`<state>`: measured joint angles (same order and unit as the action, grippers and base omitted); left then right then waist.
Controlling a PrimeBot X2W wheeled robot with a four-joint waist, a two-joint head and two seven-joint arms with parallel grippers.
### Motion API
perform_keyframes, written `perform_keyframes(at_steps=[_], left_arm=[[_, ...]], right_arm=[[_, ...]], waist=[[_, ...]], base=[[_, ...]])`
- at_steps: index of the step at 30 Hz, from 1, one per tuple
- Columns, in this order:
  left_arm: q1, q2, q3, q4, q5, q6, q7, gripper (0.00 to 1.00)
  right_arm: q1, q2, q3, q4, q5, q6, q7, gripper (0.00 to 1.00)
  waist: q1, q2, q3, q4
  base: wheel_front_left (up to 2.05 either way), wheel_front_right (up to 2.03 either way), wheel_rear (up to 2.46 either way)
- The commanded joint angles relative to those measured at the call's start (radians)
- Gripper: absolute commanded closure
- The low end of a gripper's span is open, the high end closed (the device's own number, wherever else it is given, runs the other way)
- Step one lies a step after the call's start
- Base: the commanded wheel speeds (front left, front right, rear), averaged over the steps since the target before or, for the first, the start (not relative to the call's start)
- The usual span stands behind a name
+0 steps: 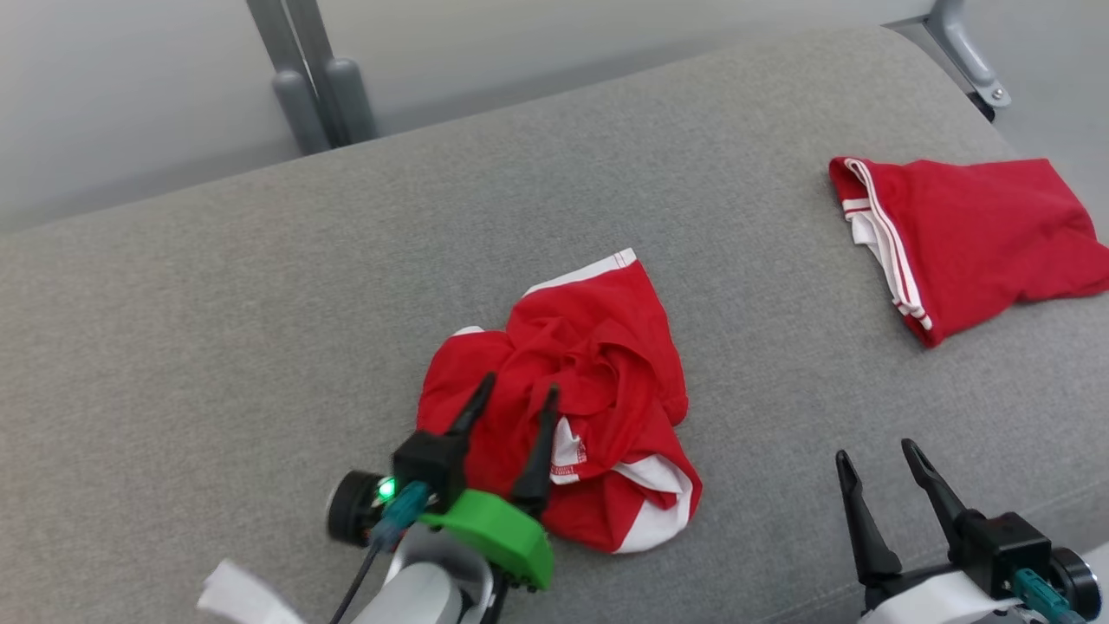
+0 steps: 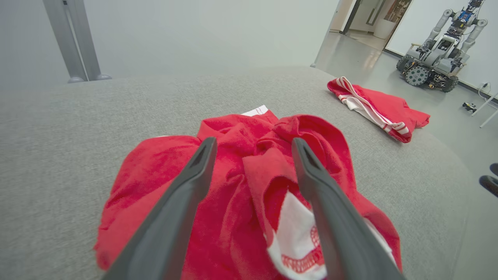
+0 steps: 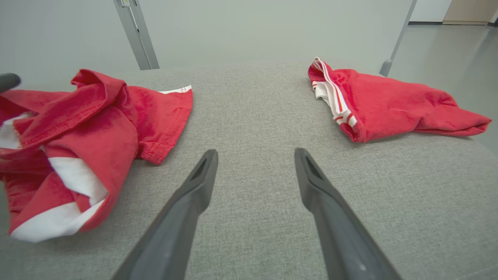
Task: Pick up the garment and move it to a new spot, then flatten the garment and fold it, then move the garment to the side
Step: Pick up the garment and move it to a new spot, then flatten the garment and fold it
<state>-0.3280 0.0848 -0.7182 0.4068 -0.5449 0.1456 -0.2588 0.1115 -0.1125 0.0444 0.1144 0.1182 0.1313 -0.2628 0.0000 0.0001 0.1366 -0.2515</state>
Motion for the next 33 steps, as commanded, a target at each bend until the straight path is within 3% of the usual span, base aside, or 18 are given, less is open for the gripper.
perform_keyframes(at_steps=[1,4,7,11,20,27,33], left_arm=[[0.071,0.022,0.046,-0.080,0.040,0.033,-0.007,0.00],[0.247,0.055,0.125,-0.215,0.123,0.077,-0.006,0.00],[0.357,0.054,0.203,-0.285,0.169,0.079,-0.006,0.00],[0.489,0.039,0.321,-0.320,0.207,0.046,-0.006,0.00],[0.624,-0.010,0.567,-0.311,0.295,-0.092,-0.007,0.00],[0.616,-0.032,0.626,-0.302,0.339,-0.162,-0.007,0.00],[0.593,-0.034,0.623,-0.310,0.321,-0.167,-0.007,0.00]], right_arm=[[0.023,-0.009,-0.013,-0.014,-0.008,-0.001,-0.003,0.00],[0.069,-0.009,-0.043,-0.037,-0.017,-0.001,-0.003,0.00],[0.089,-0.010,-0.047,-0.051,-0.029,-0.001,-0.003,0.00],[0.112,-0.002,-0.065,-0.059,-0.040,-0.001,-0.003,0.00],[0.138,0.033,-0.109,-0.068,-0.062,-0.001,-0.003,0.00],[0.136,0.047,-0.112,-0.064,-0.070,-0.001,-0.003,0.00],[0.122,0.049,-0.106,-0.062,-0.071,-0.001,-0.003,0.00]], waist=[[0.0000,-0.0001,-0.101,0.101],[0.0000,-0.0001,-0.136,0.152],[0.0000,-0.0001,-0.152,0.190],[0.0000,-0.0001,-0.179,0.230],[0.0000,-0.0001,-0.214,0.252],[0.0000,-0.0001,-0.201,0.240],[0.0000,-0.0001,-0.183,0.228]], base=[[0.00,0.00,0.00],[0.00,0.00,0.00],[0.00,0.00,0.00],[0.00,0.00,0.00],[0.00,0.00,0.00],[0.00,0.00,0.00],[0.00,0.00,0.00]])
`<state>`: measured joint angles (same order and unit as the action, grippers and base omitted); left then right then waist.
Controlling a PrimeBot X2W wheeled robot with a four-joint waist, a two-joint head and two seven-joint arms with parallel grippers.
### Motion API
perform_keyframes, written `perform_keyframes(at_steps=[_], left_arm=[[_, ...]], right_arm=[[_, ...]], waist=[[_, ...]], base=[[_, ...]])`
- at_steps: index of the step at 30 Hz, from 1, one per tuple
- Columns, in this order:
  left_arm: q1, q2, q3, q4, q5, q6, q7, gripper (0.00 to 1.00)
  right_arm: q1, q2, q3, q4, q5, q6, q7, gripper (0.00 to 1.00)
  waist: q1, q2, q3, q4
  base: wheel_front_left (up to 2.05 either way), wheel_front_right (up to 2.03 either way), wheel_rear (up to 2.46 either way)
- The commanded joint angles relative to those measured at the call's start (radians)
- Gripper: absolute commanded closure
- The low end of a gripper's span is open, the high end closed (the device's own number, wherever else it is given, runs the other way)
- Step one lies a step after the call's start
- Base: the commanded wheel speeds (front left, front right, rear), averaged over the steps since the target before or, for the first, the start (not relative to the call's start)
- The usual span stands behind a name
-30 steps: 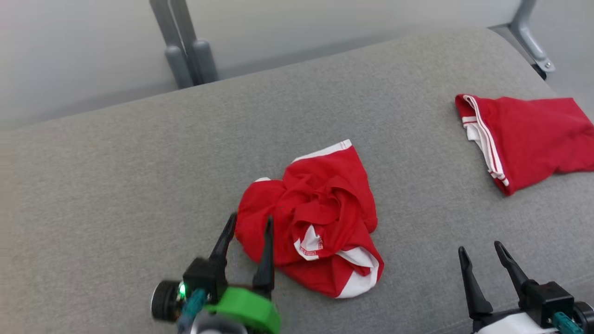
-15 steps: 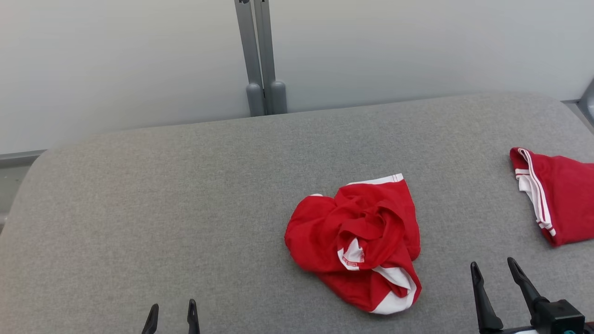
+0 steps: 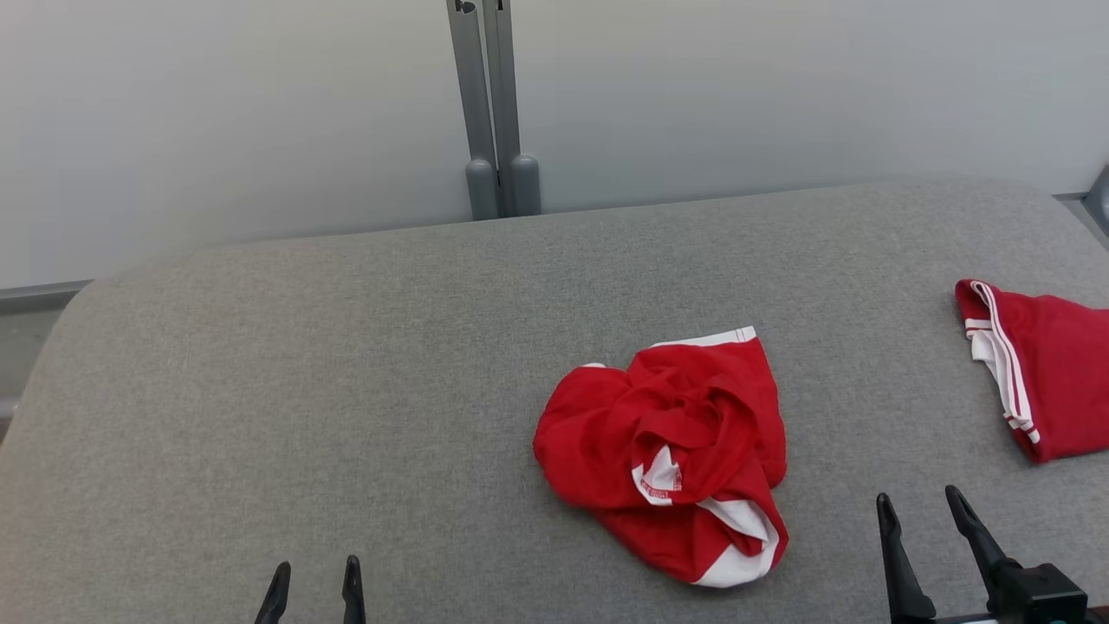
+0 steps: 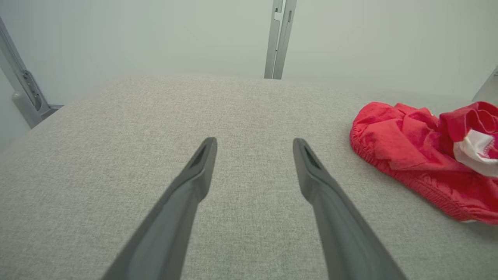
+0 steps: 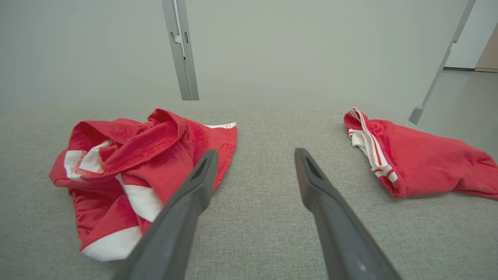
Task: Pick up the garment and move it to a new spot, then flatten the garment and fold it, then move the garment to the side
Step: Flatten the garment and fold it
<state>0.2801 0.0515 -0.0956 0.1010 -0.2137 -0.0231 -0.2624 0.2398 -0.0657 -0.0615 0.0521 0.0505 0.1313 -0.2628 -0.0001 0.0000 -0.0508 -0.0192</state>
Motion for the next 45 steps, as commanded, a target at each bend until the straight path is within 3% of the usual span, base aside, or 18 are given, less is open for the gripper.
perform_keyframes(at_steps=[1,45], left_arm=[[-0.015,-0.001,-0.002,-0.004,-0.009,0.002,-0.003,0.00],[-0.035,0.000,-0.015,-0.006,-0.013,0.023,-0.003,0.00]], right_arm=[[-0.008,0.003,0.001,0.000,-0.003,-0.001,-0.003,0.00],[-0.034,-0.006,0.015,0.001,0.014,-0.001,-0.003,0.00]], waist=[[0.0001,0.0000,0.006,-0.005],[0.0001,0.0000,0.025,-0.025]], base=[[0.00,0.00,0.00],[0.00,0.00,0.00]])
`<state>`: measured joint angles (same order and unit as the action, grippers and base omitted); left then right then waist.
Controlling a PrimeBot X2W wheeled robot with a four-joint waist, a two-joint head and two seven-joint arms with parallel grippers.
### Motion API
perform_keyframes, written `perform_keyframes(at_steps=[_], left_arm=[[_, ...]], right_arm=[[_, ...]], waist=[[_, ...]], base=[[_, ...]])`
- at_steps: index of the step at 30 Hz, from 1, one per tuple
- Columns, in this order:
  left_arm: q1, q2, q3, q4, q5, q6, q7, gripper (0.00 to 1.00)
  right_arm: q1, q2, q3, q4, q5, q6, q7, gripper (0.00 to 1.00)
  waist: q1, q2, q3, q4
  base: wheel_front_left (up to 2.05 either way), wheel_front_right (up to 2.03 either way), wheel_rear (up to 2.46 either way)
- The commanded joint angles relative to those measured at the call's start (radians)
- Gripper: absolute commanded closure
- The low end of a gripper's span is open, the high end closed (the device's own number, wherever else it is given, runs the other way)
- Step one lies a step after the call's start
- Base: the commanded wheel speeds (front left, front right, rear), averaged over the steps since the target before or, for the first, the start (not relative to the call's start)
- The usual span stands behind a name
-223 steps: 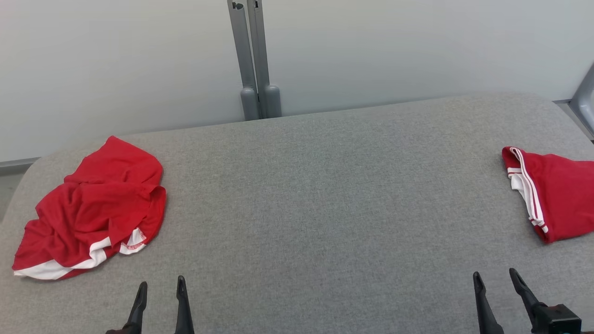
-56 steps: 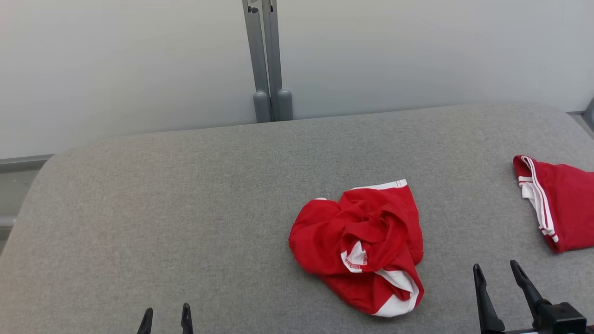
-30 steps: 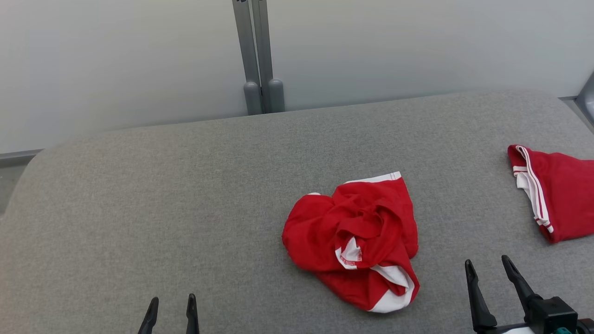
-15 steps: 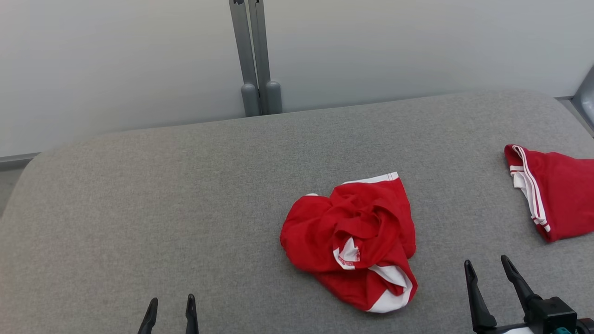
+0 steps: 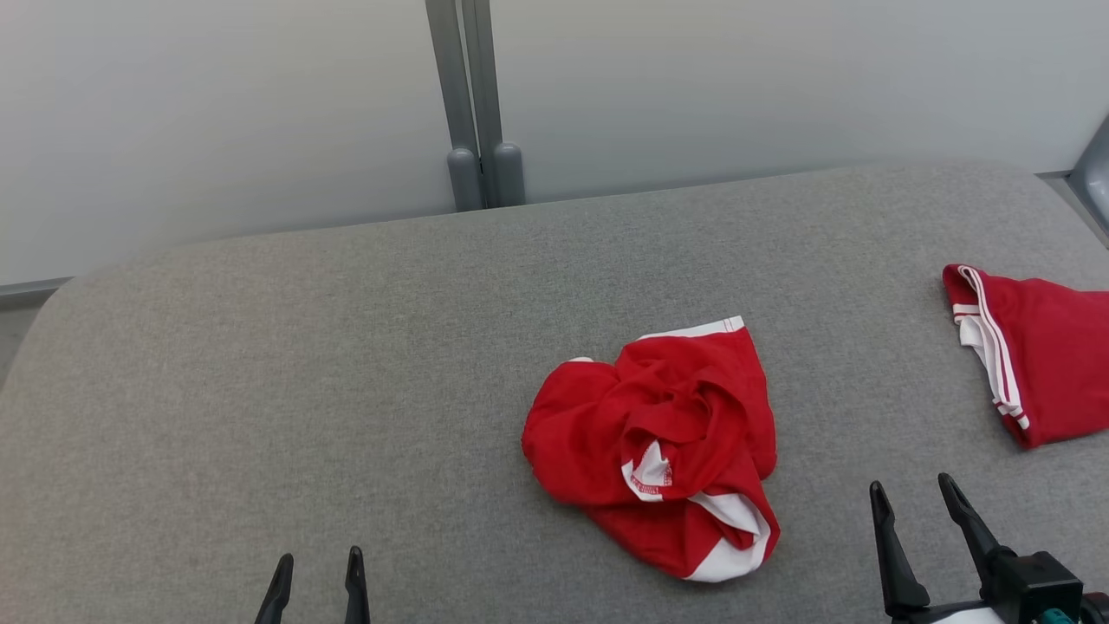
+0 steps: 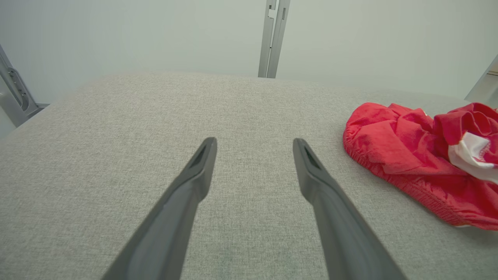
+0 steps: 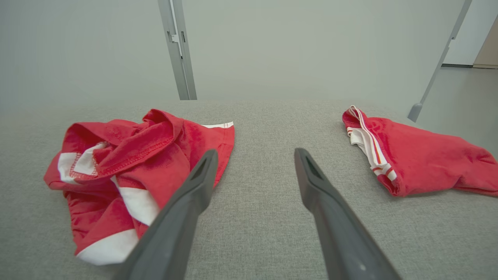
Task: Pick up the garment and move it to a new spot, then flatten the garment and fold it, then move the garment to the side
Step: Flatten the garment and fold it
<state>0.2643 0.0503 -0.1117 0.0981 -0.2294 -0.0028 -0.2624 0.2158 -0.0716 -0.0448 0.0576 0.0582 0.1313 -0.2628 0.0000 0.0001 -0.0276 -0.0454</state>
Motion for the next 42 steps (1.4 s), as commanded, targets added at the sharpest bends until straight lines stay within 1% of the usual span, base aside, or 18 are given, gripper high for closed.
perform_keyframes(at_steps=[1,5,7,8,12,14,16,20,24,27,29,31,32,33,35,37,39,42], left_arm=[[-0.021,0.001,0.000,-0.005,0.004,0.003,-0.003,0.00],[-0.028,0.001,-0.002,-0.014,0.007,0.007,-0.003,0.00],[-0.039,0.001,-0.010,-0.015,0.012,0.004,-0.003,0.00],[-0.053,0.001,-0.019,-0.018,0.017,0.000,-0.003,0.00],[-0.115,0.001,-0.064,-0.009,0.008,0.007,-0.003,0.00],[-0.149,0.001,-0.093,-0.002,0.001,0.013,-0.003,0.00],[-0.180,0.001,-0.121,-0.001,-0.010,0.024,-0.003,0.00],[-0.211,0.001,-0.164,0.001,-0.035,0.051,-0.003,0.00],[-0.226,0.001,-0.195,-0.007,-0.055,0.074,-0.003,0.00],[-0.231,0.001,-0.204,-0.010,-0.057,0.083,-0.003,0.00],[-0.234,0.001,-0.203,-0.011,-0.054,0.085,-0.003,0.00],[-0.235,0.001,-0.202,-0.012,-0.053,0.087,-0.003,0.00],[-0.236,0.001,-0.201,-0.013,-0.052,0.089,-0.003,0.00],[-0.237,0.001,-0.201,-0.012,-0.050,0.088,-0.003,0.00],[-0.235,0.001,-0.201,-0.009,-0.047,0.088,-0.003,0.00],[-0.232,0.001,-0.195,-0.009,-0.049,0.091,-0.003,0.00],[-0.230,0.001,-0.193,-0.007,-0.055,0.089,-0.003,0.00],[-0.222,0.001,-0.196,-0.002,-0.060,0.082,-0.003,0.00]], right_arm=[[-0.014,0.002,-0.001,-0.003,0.016,-0.001,-0.003,0.00],[-0.088,-0.003,0.017,0.029,0.069,-0.001,-0.003,0.00],[-0.153,-0.026,0.048,0.100,0.111,-0.001,0.002,0.00],[-0.216,-0.040,0.054,0.137,0.143,-0.001,0.025,0.00],[-0.429,-0.115,0.090,0.275,0.230,-0.001,0.167,0.00],[-0.532,-0.168,0.129,0.345,0.239,-0.001,0.253,0.00],[-0.627,-0.199,0.142,0.410,0.277,0.000,0.329,0.00],[-0.746,-0.257,0.199,0.522,0.335,-0.001,0.452,0.00],[-0.815,-0.298,0.238,0.618,0.356,-0.001,0.524,0.00],[-0.841,-0.305,0.257,0.683,0.386,-0.001,0.559,0.00],[-0.841,-0.286,0.280,0.719,0.438,0.000,0.584,0.00],[-0.831,-0.277,0.332,0.731,0.469,0.002,0.607,0.00],[-0.830,-0.270,0.357,0.725,0.499,0.004,0.616,0.35],[-0.829,-0.269,0.377,0.718,0.523,0.005,0.623,1.00],[-0.834,-0.281,0.412,0.694,0.574,0.005,0.627,1.00],[-0.861,-0.318,0.428,0.658,0.615,0.004,0.598,1.00],[-0.905,-0.344,0.439,0.622,0.642,0.002,0.572,1.00],[-0.964,-0.362,0.473,0.571,0.671,0.001,0.559,1.00]], waist=[[0.0000,-0.0001,0.005,0.003],[0.0000,-0.0001,0.032,0.010],[0.0000,-0.0001,0.054,0.021],[0.0000,-0.0001,0.077,0.033],[0.0000,-0.0001,0.165,0.097],[0.0000,-0.0001,0.208,0.134],[0.0000,-0.0001,0.246,0.172],[0.0000,-0.0001,0.296,0.241],[0.0000,-0.0001,0.327,0.285],[0.0000,-0.0001,0.335,0.308],[0.0000,-0.0001,0.334,0.320],[0.0000,-0.0001,0.333,0.323],[0.0000,-0.0001,0.334,0.322],[0.0000,-0.0001,0.333,0.321],[0.0000,-0.0001,0.325,0.316],[0.0000,-0.0001,0.317,0.307],[0.0000,-0.0001,0.306,0.297],[0.0000,-0.0001,0.285,0.286]], base=[[0.00,0.00,0.00],[0.00,0.00,0.00],[0.00,0.00,0.00],[0.00,0.00,0.00],[0.00,0.00,0.00],[0.00,0.00,0.00],[0.00,0.00,0.00],[0.00,0.00,0.00],[0.00,0.00,0.00],[0.00,0.00,0.00],[0.00,0.00,0.00],[0.00,0.00,0.00],[0.00,0.00,0.00],[0.00,0.00,0.00],[0.00,0.00,0.00],[0.00,0.00,0.00],[0.00,0.00,0.00],[0.00,0.00,0.00]])
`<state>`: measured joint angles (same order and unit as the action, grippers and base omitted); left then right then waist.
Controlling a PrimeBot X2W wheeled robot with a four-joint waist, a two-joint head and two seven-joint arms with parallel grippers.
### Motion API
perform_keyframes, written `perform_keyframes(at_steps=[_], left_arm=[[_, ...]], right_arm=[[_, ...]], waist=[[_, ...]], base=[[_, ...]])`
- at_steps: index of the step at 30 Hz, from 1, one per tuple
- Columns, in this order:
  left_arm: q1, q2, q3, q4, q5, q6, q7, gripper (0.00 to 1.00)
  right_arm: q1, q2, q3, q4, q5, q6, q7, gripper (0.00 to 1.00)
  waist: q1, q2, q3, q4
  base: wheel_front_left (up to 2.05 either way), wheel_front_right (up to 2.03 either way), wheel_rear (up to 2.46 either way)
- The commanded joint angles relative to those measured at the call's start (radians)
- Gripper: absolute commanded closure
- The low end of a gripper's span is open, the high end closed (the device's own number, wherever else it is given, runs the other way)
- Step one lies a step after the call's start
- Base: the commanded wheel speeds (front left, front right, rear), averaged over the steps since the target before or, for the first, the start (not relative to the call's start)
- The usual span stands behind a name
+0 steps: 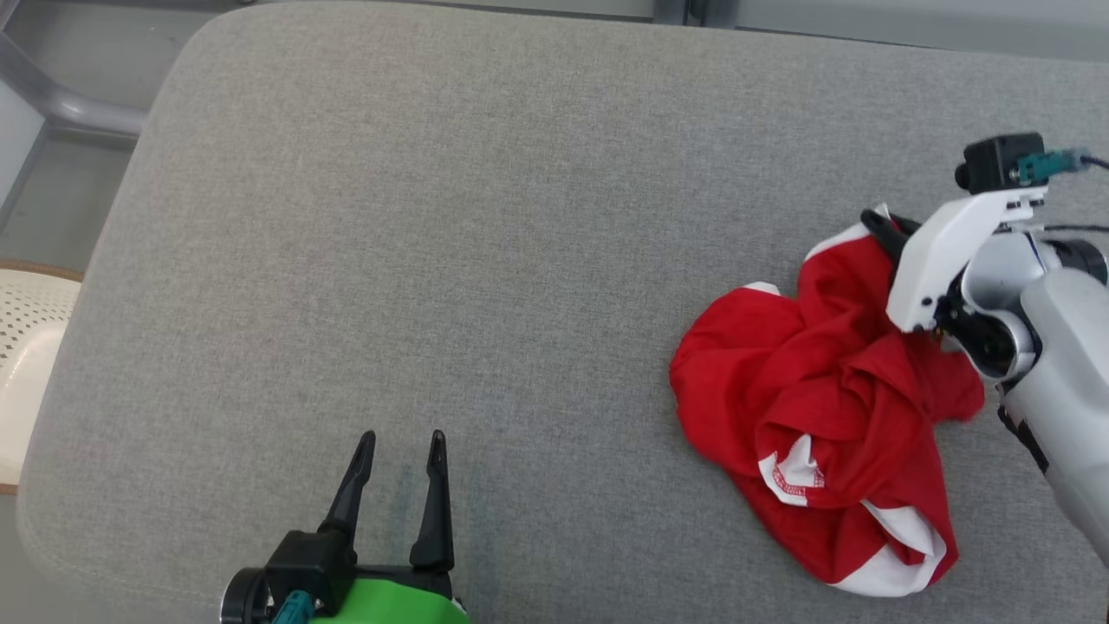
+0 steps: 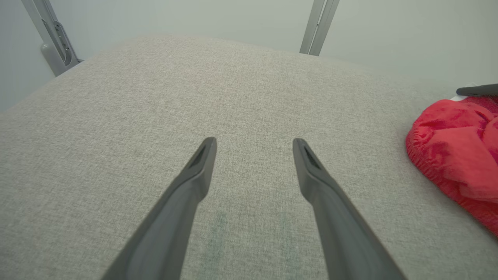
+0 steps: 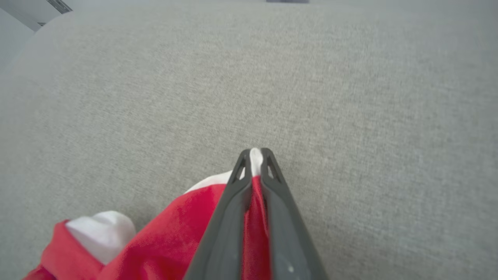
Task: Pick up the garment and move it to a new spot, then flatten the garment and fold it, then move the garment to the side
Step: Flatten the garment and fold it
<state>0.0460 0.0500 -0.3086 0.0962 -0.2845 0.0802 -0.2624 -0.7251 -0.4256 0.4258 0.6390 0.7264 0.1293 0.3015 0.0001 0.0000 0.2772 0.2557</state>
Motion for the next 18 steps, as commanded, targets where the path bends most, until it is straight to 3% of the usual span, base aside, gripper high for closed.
perform_keyframes(at_steps=[1,11,18], left_arm=[[-0.003,0.001,0.000,0.001,-0.005,-0.001,-0.003,0.00],[0.016,0.001,-0.005,0.023,-0.058,-0.010,-0.003,0.00],[0.048,0.001,0.004,0.026,-0.069,-0.006,-0.003,0.00]], right_arm=[[-0.044,-0.014,0.020,-0.027,0.007,0.002,-0.007,1.00],[-0.227,0.019,0.116,-0.132,0.034,0.002,0.002,1.00],[-0.305,0.050,0.114,-0.145,0.032,0.002,-0.045,1.00]], waist=[[-0.0001,0.0000,-0.028,-0.018],[-0.0001,0.0000,-0.127,-0.025],[-0.0001,0.0000,-0.181,-0.012]], base=[[0.00,0.00,0.00],[0.00,0.00,0.00],[0.00,0.00,0.00]])
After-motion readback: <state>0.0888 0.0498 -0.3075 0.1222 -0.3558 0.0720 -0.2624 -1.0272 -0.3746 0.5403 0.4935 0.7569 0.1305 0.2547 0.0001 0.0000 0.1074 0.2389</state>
